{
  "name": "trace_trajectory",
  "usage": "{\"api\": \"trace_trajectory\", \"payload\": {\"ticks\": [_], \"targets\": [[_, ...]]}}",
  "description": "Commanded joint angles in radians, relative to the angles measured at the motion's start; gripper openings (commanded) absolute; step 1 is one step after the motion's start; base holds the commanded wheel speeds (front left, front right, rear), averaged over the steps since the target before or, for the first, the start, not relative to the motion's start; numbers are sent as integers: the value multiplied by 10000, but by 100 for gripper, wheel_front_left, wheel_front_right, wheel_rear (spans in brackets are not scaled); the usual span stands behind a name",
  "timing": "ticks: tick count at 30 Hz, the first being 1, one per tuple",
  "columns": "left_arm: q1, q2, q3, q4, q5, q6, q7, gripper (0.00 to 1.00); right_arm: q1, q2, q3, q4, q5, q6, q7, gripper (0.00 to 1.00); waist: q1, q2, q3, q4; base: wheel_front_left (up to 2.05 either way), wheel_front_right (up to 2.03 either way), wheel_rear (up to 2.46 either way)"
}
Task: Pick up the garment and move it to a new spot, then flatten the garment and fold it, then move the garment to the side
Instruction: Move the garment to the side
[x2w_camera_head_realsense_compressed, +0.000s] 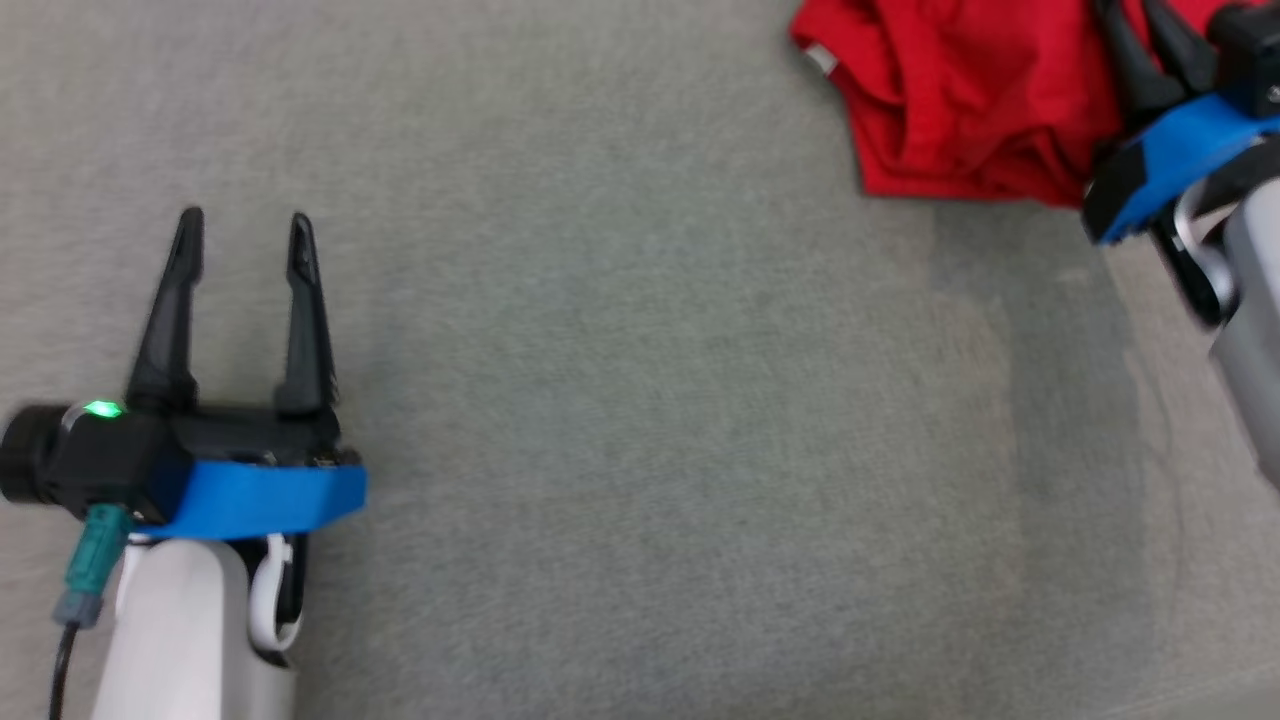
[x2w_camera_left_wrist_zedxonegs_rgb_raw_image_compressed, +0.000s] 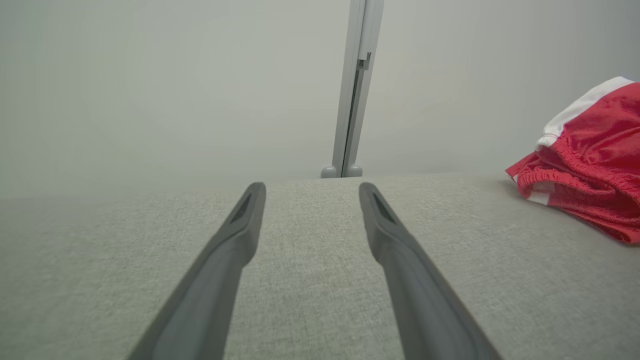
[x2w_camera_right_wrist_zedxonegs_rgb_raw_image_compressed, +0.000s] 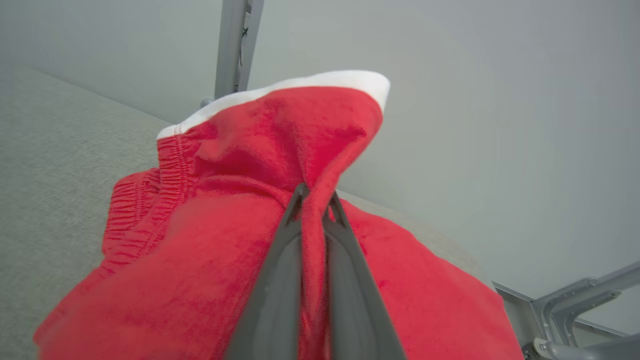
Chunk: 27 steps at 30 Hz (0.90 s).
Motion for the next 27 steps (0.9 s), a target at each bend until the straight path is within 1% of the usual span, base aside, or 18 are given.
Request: {"api": "trace_trajectory", "payload": {"ticks": [1, 5, 10, 15, 21, 25, 26, 27], "targets": [[-163, 74, 61, -90, 63, -69, -43, 100, -176, -79, 11, -13, 60, -2, -3, 0, -2, -2, -2, -110, 0, 0, 0], [-260, 406, -12, -609, 171, -80, -43, 100, -754, -562, -4, 210, 441, -2, -2, 0, -2, -2, 395, -640, 0, 0, 0], [-327, 667, -283, -1196, 294, -78, -14, 100, -1318, -1259, 41, 691, 796, -2, -2, 0, -2, -2, 813, -873, 0, 0, 0], [-347, 896, -312, -1771, 303, -81, 143, 100, -1961, -1714, 371, 1312, 916, -2, 0, 0, -2, -2, 1236, -916, 0, 0, 0], [-410, 1002, -393, -2270, 275, -64, 289, 100, -2731, -2085, 678, 2290, 624, -2, 76, 0, -2, -2, 1635, -681, 0, 0, 0], [-368, 1091, -265, -2397, 208, 47, 299, 100, -3131, -1997, 911, 2919, 329, -2, 198, 0, -2, -2, 1840, -567, 0, 0, 0], [-376, 1112, -246, -2392, 187, 63, 293, 100, -3235, -2010, 930, 3076, 254, -2, 204, 6, -2, -2, 1890, -537, 0, 0, 0], [-390, 1131, -234, -2383, 172, 73, 288, 100, -3340, -2003, 931, 3220, 231, -2, 182, 32, -2, -2, 1938, -509, 0, 0, 0]]}}
